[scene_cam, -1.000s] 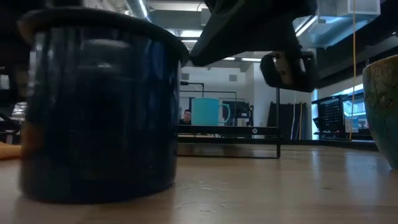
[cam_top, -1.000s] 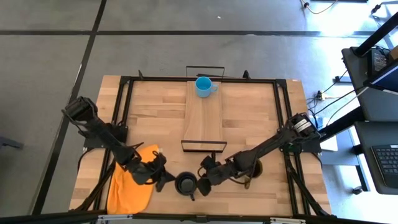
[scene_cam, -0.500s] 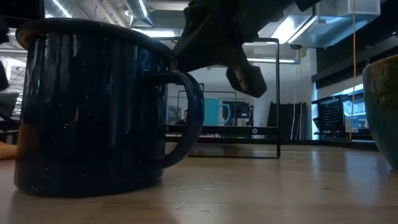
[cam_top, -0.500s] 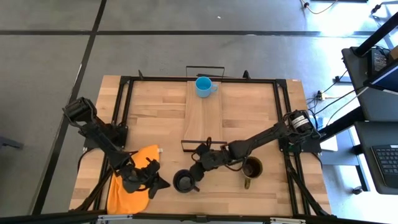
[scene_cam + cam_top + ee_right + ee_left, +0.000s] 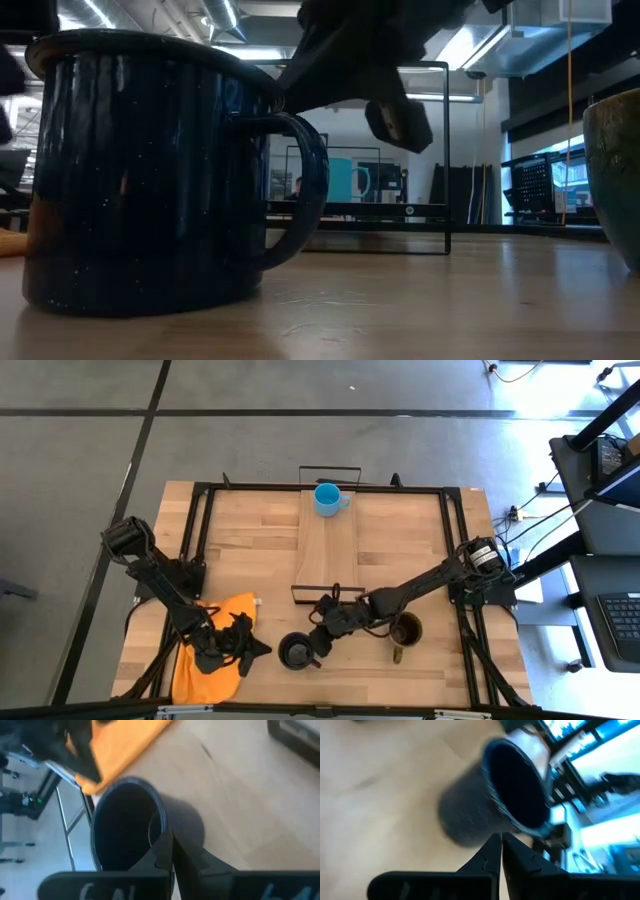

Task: Stack small to large cups/mugs on shelf
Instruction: Put the dark blue mug on the shelf

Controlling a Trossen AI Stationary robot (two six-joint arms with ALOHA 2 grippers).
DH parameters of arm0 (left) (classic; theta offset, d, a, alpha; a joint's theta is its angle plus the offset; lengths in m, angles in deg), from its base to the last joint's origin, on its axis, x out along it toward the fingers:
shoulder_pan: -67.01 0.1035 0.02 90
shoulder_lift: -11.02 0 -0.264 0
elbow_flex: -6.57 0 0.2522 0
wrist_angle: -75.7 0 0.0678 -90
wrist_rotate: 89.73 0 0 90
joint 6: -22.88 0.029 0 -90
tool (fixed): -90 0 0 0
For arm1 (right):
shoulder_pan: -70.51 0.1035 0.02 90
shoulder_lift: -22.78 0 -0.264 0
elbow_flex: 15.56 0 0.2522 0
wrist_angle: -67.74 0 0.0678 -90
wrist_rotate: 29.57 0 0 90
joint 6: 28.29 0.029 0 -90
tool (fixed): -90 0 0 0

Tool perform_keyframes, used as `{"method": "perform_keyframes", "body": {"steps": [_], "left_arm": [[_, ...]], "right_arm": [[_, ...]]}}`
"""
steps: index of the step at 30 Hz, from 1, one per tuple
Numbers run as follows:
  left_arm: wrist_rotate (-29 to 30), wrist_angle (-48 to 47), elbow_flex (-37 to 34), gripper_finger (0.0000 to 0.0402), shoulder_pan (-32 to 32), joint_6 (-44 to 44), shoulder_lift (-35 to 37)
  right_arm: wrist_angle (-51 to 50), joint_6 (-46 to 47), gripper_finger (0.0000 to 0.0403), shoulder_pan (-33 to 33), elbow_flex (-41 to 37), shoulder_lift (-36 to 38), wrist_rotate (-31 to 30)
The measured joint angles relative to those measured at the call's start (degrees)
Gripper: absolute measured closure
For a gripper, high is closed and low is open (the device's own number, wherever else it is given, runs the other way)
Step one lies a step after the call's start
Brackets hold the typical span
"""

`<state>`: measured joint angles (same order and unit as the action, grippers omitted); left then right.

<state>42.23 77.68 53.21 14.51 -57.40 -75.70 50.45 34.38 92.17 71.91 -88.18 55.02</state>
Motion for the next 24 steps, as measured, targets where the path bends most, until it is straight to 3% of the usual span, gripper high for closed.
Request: {"method": "perform_keyframes", "body": {"steps": [7,14,24], "left_arm": [[-1.5,-6.0,0.0,0.0393,4.7,-1.2,0.0],[-5.5,-5.7,0.0,0.0393,9.2,1.3,0.0],[-7.1,-0.1,0.0,0.0393,8.8,4.2,0.1]], "right_arm": [[-1.8,2.3,0.0391,2.0,0.0,0.1,3.2],[-1.8,5.0,0.0391,3.9,0.0,0.1,3.1],[-1.7,4.4,0.0391,2.2,0.0,0.1,1.0]]}}
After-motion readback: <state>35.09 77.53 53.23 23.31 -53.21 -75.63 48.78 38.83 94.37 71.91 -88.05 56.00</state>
